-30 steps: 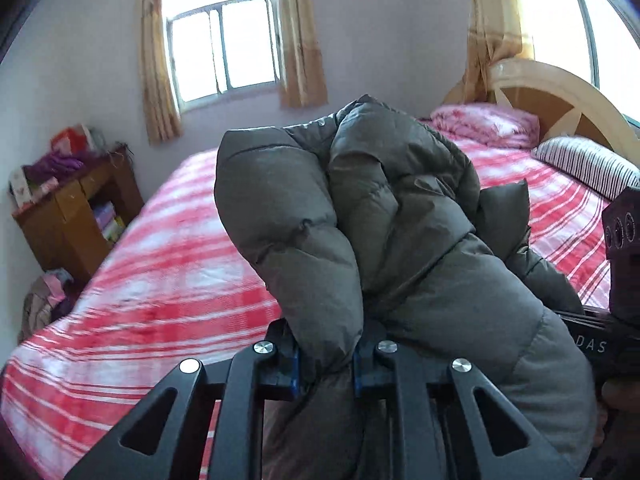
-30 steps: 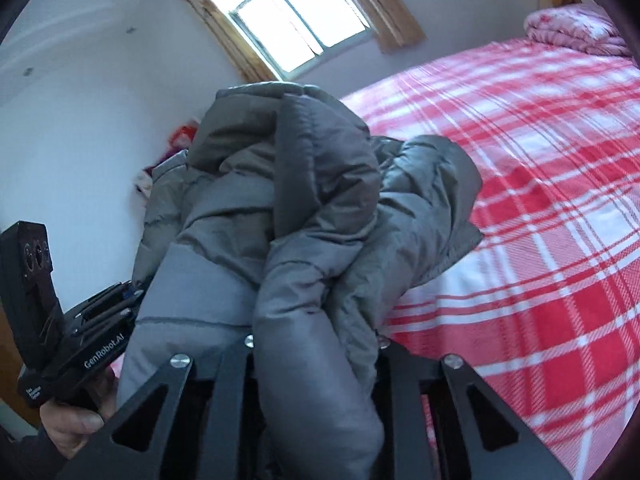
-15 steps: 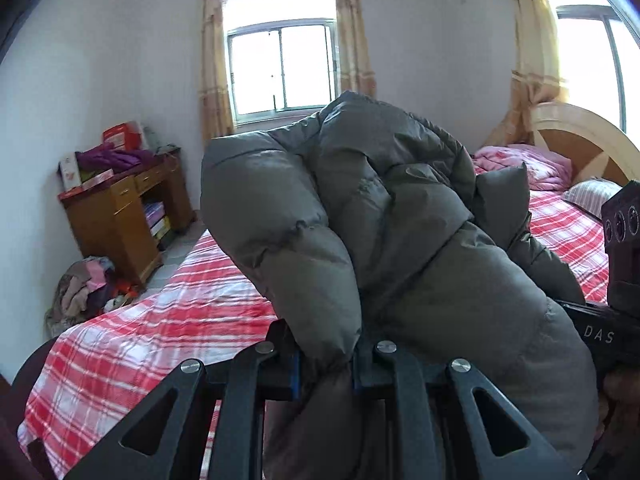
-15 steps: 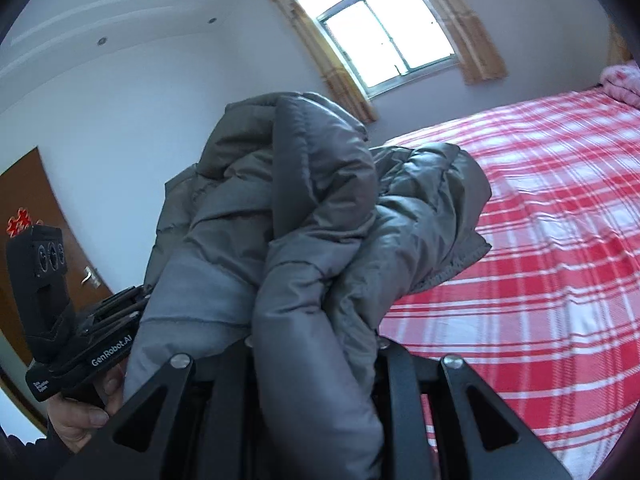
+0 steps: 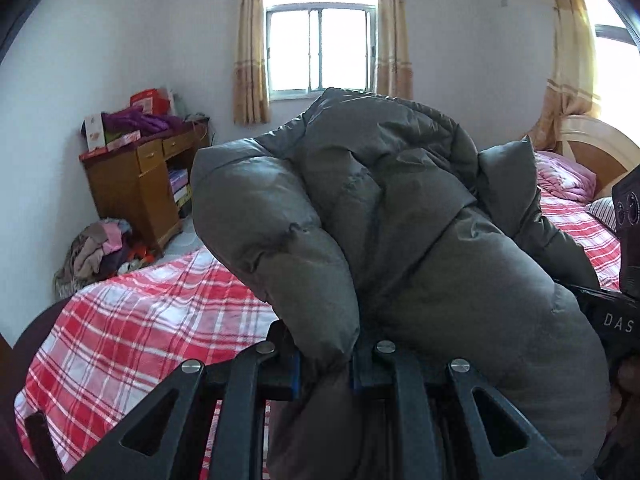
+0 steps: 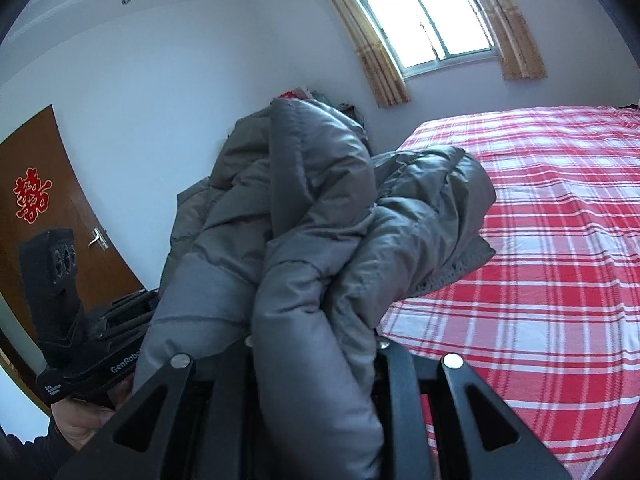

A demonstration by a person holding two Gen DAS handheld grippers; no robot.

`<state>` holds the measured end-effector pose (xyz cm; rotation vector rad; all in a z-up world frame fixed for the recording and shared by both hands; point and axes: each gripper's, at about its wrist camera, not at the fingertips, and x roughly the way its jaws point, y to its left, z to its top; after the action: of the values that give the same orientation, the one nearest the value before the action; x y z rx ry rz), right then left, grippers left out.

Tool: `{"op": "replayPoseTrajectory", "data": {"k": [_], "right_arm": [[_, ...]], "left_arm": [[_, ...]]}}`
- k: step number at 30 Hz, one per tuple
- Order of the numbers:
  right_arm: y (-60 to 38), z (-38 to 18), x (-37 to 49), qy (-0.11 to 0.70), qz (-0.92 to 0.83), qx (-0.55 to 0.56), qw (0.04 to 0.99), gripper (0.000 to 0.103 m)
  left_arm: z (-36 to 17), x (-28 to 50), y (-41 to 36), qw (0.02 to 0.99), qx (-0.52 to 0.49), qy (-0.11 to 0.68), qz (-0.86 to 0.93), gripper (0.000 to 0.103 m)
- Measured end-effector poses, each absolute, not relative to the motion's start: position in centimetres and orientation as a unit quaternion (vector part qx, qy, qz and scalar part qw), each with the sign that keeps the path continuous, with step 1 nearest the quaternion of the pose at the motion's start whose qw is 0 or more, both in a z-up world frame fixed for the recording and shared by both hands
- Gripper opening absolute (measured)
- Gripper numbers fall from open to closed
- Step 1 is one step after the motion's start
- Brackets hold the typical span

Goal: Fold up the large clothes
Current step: 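Lift the jacket bundle off the bed and hold it with both grippers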

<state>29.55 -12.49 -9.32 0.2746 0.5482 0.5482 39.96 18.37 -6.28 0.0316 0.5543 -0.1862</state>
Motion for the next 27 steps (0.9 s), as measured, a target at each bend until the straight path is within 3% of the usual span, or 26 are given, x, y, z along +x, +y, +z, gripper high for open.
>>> {"op": "replayPoseTrajectory", "data": {"k": [27], "right_arm": [[-7.0, -12.3, 32.5, 0.339, 0.267, 0.105, 0.896, 0.022]], "left_arm": [[-13.6, 44.0, 24.7, 0.936, -0.013, 0.345, -0.064, 0.016]]}}
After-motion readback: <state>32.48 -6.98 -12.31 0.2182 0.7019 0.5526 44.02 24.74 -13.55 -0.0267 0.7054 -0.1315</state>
